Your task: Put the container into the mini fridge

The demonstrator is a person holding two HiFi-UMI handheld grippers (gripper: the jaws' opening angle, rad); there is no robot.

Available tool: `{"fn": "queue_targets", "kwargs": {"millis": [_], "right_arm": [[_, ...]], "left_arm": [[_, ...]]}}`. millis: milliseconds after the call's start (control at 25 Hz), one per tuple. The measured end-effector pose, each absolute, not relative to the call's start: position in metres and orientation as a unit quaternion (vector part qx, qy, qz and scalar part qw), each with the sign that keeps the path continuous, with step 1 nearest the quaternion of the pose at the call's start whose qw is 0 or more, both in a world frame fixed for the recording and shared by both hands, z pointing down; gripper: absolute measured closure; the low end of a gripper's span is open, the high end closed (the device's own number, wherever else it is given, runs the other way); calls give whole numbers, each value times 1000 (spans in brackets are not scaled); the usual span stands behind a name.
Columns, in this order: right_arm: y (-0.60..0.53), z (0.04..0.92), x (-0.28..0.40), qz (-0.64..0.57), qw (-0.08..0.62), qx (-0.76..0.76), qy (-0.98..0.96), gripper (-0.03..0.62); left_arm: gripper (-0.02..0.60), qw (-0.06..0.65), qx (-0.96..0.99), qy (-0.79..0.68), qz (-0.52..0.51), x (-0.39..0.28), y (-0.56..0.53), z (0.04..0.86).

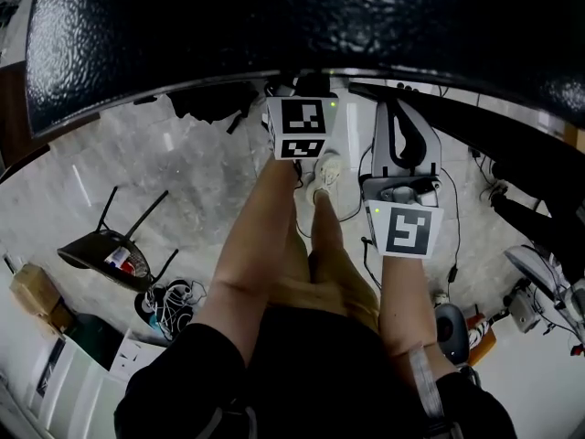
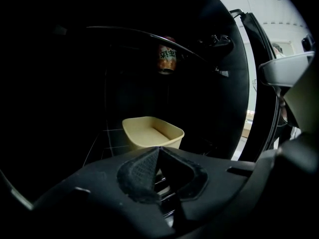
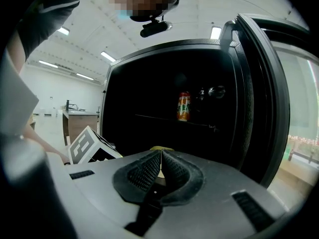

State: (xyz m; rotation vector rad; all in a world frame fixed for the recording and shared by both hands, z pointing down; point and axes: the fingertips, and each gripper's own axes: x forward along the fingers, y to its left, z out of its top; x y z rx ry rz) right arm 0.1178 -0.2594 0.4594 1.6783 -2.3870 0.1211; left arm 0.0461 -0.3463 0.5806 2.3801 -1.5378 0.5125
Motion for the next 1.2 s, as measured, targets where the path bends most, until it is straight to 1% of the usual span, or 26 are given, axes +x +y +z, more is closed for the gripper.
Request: {"fn": "queue_targets", "kwargs": {"millis": [320,520,640,840,1200], "right_arm": [[-255,431,120,37,94,569,-816,559],[-243,407,126,28,88,564,-821,558],[-225,395,127,16,102,553,-827,559],[-205,353,126,-7,91,541,-836,559],[-165,272,132,-38,26,527,-849,559]], "left_arm": [[558,123,828,-519,171,59,-329,556],[558,93,836,-516,165,66,-314,517],[558,80,836,-520,154,61,-296,488],[558,58,839,-520,147,54,-267,434],[558,-20,838,-532,121,38,-197,313]]}}
